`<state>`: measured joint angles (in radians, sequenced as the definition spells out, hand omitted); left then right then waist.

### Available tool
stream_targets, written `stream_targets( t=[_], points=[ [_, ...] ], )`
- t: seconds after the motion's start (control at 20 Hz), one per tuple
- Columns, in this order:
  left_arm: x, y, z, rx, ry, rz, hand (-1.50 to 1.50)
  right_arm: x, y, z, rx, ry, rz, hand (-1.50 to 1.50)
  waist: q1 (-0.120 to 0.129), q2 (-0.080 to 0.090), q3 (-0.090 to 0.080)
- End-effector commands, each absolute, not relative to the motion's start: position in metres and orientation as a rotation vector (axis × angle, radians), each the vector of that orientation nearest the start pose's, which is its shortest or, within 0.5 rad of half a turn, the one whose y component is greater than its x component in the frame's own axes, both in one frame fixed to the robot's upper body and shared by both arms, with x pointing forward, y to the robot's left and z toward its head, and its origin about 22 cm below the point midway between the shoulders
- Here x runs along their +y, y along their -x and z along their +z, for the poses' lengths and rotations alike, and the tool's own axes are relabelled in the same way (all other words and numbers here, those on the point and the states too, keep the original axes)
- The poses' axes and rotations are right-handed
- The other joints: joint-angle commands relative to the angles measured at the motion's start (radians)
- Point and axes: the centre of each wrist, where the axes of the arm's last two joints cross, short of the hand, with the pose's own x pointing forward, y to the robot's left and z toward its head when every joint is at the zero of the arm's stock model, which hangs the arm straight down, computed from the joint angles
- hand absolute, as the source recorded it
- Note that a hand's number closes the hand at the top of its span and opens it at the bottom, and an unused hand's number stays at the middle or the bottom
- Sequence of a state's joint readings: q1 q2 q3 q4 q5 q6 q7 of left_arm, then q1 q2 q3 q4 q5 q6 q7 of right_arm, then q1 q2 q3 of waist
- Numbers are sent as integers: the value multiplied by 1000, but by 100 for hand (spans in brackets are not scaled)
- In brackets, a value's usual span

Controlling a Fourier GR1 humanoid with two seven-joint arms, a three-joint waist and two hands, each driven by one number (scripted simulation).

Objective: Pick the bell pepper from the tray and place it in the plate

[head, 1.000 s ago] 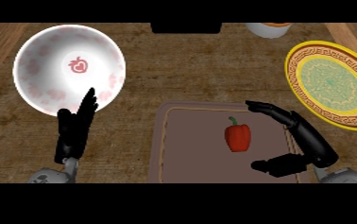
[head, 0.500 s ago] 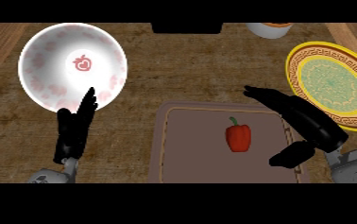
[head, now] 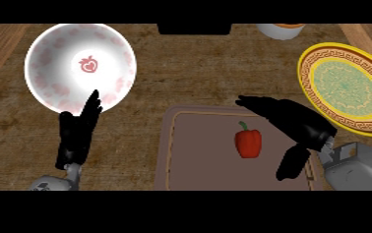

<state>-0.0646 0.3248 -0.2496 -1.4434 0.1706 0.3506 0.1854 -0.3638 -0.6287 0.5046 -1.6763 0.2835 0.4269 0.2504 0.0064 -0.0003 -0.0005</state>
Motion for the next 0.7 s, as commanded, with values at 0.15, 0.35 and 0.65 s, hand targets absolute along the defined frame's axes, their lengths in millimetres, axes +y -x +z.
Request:
stream_targets(
  t=[0.15, 0.35, 0.65],
  points=[
    [248, -250, -26, -1283, -245, -43, 0, -214, -288, 85, -1182, 292, 1509, -150, -5, 1, 0],
    [254, -259, -20, -1288, -239, -16, 0, -219, -287, 74, -1162, 270, 1539, -150, -6, 1, 0],
    [251, -246, -11, -1278, -247, -30, 0, -211, -282, 89, -1144, 279, 1554, -150, -6, -1, 0]
  ],
)
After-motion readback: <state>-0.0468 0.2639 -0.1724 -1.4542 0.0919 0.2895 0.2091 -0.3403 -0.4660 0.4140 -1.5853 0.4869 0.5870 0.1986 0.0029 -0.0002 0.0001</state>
